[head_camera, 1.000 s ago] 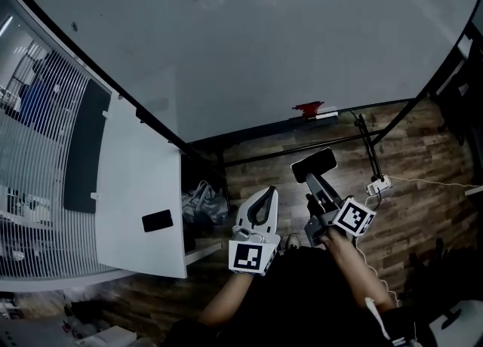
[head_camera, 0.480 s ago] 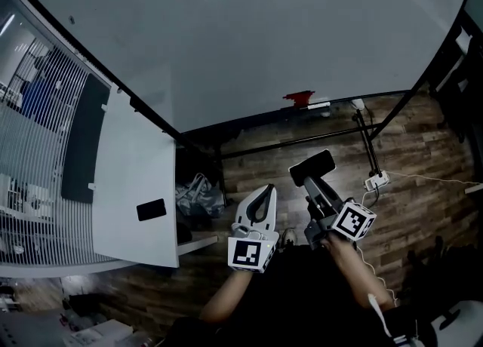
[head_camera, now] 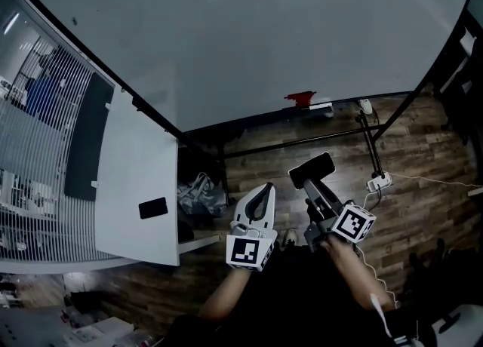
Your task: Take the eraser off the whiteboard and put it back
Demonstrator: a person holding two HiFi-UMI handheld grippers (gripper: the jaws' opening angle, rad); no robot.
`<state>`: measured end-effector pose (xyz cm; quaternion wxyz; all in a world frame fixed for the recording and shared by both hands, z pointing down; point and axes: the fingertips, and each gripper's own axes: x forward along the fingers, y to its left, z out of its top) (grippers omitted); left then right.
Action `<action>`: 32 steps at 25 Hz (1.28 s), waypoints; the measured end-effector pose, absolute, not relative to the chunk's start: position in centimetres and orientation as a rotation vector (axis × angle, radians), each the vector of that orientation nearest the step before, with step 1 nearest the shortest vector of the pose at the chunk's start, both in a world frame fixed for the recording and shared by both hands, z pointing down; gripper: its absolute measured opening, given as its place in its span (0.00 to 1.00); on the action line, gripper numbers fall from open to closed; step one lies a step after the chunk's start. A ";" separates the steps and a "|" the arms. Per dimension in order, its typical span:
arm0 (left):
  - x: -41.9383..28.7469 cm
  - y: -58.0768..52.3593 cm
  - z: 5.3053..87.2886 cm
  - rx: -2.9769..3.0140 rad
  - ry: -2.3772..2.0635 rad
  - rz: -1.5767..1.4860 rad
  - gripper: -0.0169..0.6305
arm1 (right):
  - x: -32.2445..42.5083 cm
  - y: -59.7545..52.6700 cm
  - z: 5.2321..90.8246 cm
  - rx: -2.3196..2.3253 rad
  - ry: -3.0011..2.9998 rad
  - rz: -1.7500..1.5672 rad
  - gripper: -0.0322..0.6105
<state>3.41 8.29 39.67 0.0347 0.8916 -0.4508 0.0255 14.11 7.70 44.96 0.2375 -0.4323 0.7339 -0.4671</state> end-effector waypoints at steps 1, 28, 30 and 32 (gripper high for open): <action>3.4 8.2 39.6 2.743 -1.389 0.079 0.04 | 14.1 7.7 45.1 -1.186 2.005 -1.286 0.29; 2.8 8.0 38.9 2.722 -1.484 0.065 0.04 | 14.2 6.9 45.2 -1.140 2.018 -1.308 0.29; 2.8 8.2 39.0 2.714 -1.490 0.054 0.04 | 14.1 6.9 45.1 -1.127 2.018 -1.314 0.29; 2.8 8.3 39.0 2.714 -1.496 0.051 0.04 | 14.1 6.9 45.1 -1.117 2.019 -1.317 0.29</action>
